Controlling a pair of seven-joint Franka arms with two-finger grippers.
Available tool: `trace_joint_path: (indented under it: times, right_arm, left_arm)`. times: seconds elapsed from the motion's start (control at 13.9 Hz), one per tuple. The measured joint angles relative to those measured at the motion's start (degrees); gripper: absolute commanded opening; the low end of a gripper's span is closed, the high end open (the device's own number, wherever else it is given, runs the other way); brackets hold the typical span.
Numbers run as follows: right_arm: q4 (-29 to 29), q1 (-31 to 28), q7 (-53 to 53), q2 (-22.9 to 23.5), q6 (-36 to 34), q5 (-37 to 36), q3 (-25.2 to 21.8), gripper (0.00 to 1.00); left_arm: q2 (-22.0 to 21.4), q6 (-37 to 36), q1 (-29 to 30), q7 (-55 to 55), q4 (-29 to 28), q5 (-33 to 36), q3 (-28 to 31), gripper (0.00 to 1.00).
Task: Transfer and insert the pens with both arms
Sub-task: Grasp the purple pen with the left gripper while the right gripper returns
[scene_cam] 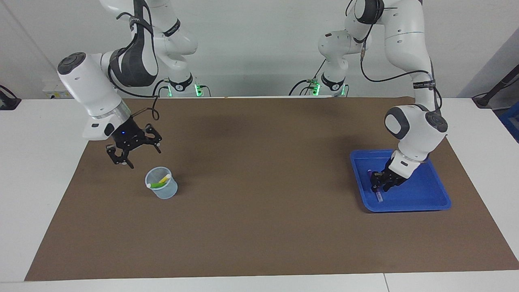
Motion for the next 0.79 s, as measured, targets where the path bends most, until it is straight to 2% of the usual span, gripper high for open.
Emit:
trace_joint_path:
  times: [0.07,0.43,0.79]
  right_arm:
    - [0.8,0.3,4.8,-0.3,-1.5,0.1,1.1,1.0]
    - [2.0,5.0,20.9,-2.0,-4.2,4.4,4.2,1.0]
    - [2.1,13.9,38.6,-2.0,-1.7,5.9,4.5,1.0]
  left_arm:
    - [0.0,0.1,0.0,0.0,-0.1,0.0,0.0,0.0]
    - [0.0,-1.4,0.2,0.0,0.3,0.0,0.2,0.0]
    - [-0.4,-15.6,3.2,0.0,5.6,-0.1,0.5,0.0]
